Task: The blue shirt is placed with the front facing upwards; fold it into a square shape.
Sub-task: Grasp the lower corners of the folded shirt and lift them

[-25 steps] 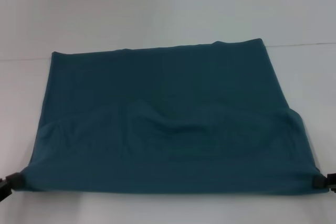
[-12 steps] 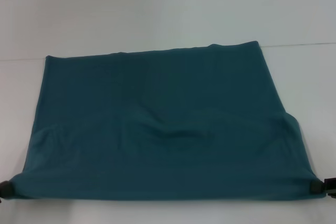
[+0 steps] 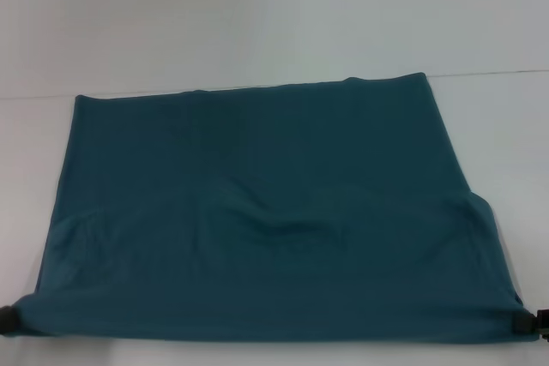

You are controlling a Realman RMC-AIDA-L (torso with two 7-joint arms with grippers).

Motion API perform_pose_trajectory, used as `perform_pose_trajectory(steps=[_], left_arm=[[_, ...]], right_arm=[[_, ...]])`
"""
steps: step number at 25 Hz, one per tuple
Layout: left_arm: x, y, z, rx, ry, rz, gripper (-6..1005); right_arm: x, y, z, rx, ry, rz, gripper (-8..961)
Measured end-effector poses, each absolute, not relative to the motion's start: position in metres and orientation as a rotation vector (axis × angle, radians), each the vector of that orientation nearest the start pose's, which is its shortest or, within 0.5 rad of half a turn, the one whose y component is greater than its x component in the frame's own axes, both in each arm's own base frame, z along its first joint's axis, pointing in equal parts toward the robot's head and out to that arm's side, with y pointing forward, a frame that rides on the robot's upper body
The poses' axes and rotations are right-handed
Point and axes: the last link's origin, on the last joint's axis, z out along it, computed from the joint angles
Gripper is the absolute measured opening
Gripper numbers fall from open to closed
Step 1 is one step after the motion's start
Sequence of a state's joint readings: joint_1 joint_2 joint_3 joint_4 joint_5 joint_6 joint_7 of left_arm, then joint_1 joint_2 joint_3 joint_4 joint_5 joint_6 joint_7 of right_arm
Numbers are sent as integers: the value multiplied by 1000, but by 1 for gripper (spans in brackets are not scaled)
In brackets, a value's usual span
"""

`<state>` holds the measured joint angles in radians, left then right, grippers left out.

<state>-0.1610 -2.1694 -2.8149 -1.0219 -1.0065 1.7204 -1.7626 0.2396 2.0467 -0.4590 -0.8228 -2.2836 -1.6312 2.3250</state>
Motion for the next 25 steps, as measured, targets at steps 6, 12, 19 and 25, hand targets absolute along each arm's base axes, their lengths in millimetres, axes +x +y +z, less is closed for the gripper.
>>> perform_pose_trajectory(steps=[6, 12, 19, 25], left_arm=[[-362, 202, 66, -2165, -1360, -706, 24], [-363, 190, 67, -2159, -1374, -740, 23], [-363, 183, 65, -2159, -1396, -759, 23], [-363, 181, 63, -2170, -1399, -766, 23]], right_arm=[[377, 227, 57, -1898, 2099, 626, 34], [379, 223, 58, -1887, 2107, 623, 34], [383, 218, 60, -1872, 2119, 617, 35], [386, 208, 57, -1852, 2147, 620, 35]])
